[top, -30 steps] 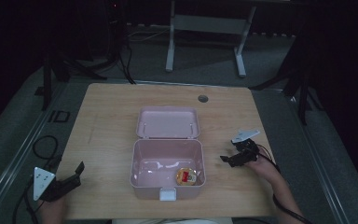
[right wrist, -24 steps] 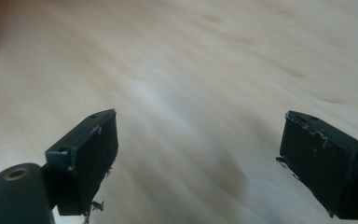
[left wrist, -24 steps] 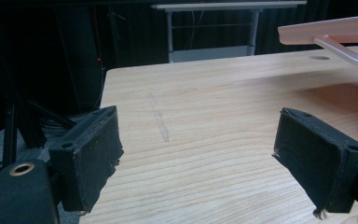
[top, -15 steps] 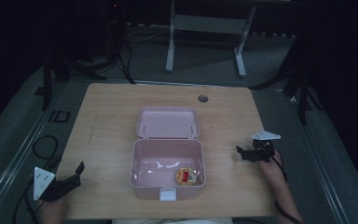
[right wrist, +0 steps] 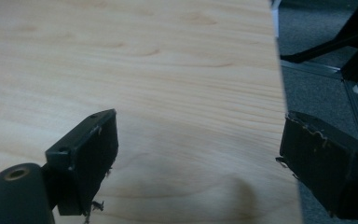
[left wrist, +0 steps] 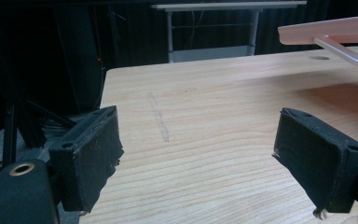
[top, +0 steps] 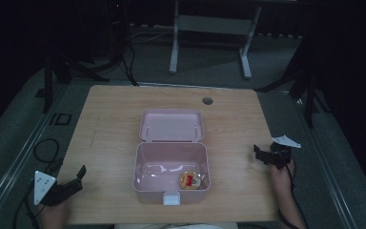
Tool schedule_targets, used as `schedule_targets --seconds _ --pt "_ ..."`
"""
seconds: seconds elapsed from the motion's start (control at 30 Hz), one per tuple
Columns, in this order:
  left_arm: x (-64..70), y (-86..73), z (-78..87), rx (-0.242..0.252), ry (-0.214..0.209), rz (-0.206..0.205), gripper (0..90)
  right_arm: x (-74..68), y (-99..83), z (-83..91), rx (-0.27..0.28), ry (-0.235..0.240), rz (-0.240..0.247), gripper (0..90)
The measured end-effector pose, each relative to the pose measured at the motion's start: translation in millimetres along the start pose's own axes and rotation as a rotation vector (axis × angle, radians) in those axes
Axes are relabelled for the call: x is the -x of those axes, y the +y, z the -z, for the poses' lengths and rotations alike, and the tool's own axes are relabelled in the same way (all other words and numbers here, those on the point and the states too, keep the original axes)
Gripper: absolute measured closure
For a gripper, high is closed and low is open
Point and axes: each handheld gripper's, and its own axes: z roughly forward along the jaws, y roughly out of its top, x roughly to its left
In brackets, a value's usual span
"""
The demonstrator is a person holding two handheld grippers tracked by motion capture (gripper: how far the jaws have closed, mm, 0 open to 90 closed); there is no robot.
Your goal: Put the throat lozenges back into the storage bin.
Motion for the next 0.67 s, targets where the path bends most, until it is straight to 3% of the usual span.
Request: schedule_targets --seconds 0.13,0.27,0.67 --pt "0.0 0.0 0.1 0.0 -0.001 -0.001 15.0 6.0 -0.7 2.6 0.038 -0.019 -0.038 13.0" --pt "-0.3 -0.1 0.2 0.003 -0.001 0.002 15.0 5.6 -2.6 -0.3 0.014 -0.037 -0.019 13.0" --pt "-0.5 -0.3 0.4 0.006 0.0 0.005 15.0 7.1 -3.5 -2.7 -0.008 -0.014 -0.028 13.0"
